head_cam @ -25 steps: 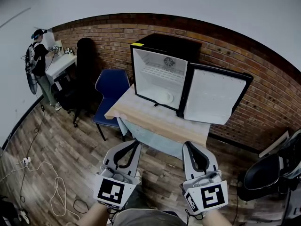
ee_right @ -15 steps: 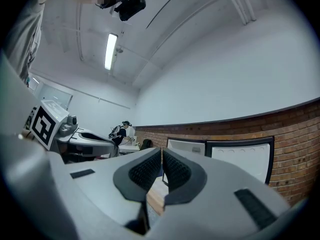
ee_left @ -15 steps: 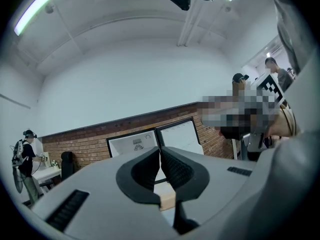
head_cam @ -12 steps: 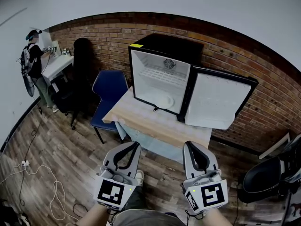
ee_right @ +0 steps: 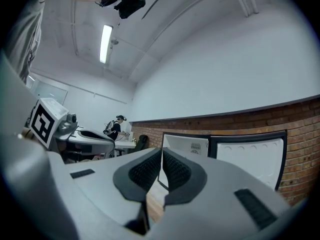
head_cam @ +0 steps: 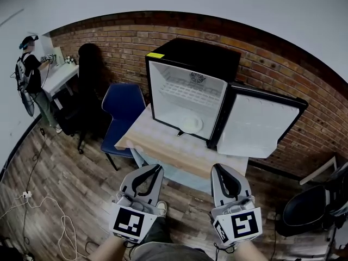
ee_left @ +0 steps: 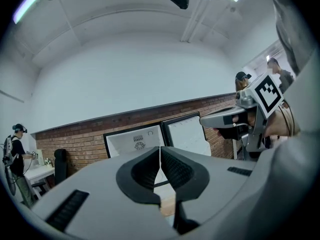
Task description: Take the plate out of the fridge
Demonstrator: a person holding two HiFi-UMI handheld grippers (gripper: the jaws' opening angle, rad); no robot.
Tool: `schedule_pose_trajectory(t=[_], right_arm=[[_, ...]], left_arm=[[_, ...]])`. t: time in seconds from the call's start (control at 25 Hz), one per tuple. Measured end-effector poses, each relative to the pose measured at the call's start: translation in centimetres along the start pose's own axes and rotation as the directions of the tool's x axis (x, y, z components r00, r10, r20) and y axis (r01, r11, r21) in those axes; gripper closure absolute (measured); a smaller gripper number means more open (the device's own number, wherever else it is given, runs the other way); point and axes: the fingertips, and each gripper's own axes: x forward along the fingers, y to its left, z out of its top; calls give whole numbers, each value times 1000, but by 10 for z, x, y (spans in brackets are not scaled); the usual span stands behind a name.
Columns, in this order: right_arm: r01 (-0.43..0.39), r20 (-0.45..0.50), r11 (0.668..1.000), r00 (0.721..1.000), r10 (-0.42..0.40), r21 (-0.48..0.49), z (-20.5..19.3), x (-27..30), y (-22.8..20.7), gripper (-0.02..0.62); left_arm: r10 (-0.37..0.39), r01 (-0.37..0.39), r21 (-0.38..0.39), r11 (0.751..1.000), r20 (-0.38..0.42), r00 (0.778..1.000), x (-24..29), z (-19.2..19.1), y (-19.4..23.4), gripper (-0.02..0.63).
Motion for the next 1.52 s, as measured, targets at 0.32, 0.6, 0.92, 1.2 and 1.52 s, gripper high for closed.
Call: schedule_pose_trajectory(t=[0.32,0.6,0.92,1.2,1.52], right_arm=[[25,-51,1000,998,-24,14,-11,71,-22,565],[64,-79,998,995,-62,26,-13,141,-36,564],[133,-108,991,986,-129,33,-19,204,-55,565],[184,-138,982,974,-177,35,-33,238,-71,565],[223,-174,971,963,-206,85,-61,256,-84,564]], left_arm=[[-47,47,2,999,-21,999,61,-8,49,584],[-89,88,-14,996,-29,996,115,-12,103,584],[-169,169,-15,986,-25,985,174,-20,143,584],[-239,239,-8,971,-19,971,214,-27,159,584],[-265,264,-33,964,-37,964,240,-42,163,584]])
